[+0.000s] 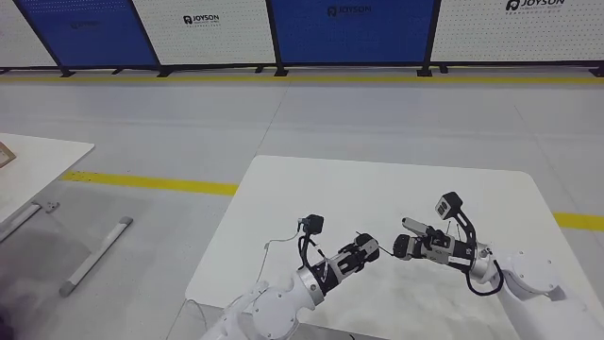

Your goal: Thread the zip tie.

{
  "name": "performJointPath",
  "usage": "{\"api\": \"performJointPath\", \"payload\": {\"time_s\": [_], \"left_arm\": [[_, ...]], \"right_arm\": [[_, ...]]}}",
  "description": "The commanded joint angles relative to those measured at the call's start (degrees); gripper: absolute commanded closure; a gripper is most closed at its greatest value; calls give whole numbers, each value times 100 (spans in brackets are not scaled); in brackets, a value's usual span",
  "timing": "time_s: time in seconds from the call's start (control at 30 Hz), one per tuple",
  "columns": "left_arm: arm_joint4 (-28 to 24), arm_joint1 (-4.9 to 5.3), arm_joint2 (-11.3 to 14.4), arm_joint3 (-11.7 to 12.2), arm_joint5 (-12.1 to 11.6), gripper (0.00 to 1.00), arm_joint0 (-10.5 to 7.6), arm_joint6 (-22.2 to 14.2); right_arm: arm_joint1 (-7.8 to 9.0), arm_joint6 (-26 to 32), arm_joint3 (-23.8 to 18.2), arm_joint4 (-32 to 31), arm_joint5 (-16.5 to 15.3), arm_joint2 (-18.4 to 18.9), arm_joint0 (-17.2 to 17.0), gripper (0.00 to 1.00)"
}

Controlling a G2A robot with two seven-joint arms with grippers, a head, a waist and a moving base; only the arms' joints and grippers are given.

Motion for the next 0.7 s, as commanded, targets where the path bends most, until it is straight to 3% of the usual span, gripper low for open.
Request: {"api": "performJointPath", "payload": {"time_s": [0.0,0.2,0.47,0.53,0.67], "left_arm": [[1,0,-2,-1,-2,100,0,-3],[15,0,1,12,15,100,-3,1],[769,-23,292,115,892,100,-221,-14],[586,-32,308,55,766,100,-234,-41],[586,-32,308,55,766,100,-234,-41]], "right_arm": [[0,0,0,0,0,0,0,0],[0,0,0,0,0,0,0,0],[0,0,0,0,0,0,0,0],[0,0,0,0,0,0,0,0],[0,0,0,0,0,0,0,0]]}}
